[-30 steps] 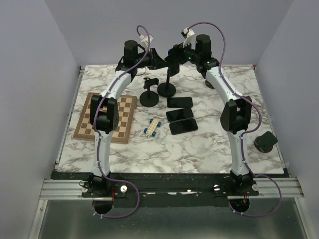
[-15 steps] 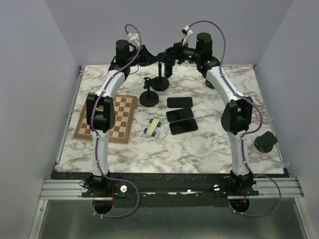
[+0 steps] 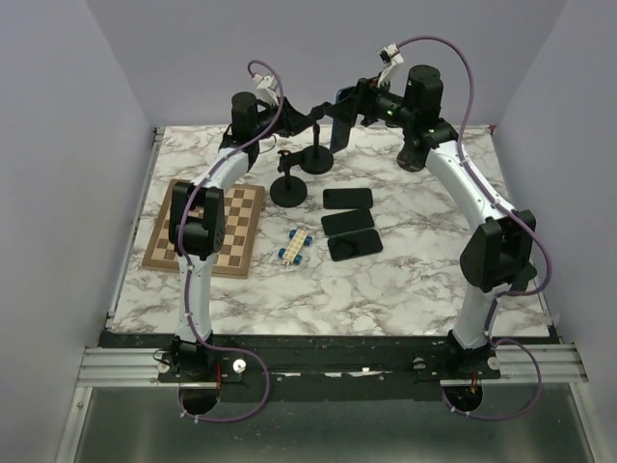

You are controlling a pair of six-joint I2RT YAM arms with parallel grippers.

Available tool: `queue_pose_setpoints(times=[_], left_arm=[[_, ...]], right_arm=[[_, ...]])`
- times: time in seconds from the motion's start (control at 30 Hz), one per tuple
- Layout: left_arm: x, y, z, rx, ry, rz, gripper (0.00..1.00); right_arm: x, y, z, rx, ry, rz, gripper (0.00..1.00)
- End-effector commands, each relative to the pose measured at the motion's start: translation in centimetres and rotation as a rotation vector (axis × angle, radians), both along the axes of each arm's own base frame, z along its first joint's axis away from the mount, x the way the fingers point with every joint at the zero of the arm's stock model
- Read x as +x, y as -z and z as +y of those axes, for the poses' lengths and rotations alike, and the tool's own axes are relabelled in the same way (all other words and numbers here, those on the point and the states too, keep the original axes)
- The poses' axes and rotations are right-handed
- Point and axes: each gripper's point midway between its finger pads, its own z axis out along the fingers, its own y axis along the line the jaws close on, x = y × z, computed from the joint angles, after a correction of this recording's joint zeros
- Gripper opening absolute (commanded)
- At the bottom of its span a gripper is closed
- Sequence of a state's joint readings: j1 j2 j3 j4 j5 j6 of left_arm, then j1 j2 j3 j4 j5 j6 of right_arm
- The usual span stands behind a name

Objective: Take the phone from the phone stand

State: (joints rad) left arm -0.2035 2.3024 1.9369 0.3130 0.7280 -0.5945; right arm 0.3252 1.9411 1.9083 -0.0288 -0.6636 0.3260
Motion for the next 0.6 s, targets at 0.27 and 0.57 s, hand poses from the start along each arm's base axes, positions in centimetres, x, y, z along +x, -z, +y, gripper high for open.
queue_pose_setpoints(times=[0.27, 0.57], left_arm=[[-1.7, -2.1, 0.6, -0.028, -0.084, 0.021, 0.56], [-5.1, -7.1, 2.7, 0.022, -0.135, 0.001, 0.72]], right_arm=[[-3.7, 0.1, -5.0, 0.057, 0.287, 0.147, 0.01], [-6.9, 2.8, -8.7, 0.028, 0.462, 0.317, 0.01]])
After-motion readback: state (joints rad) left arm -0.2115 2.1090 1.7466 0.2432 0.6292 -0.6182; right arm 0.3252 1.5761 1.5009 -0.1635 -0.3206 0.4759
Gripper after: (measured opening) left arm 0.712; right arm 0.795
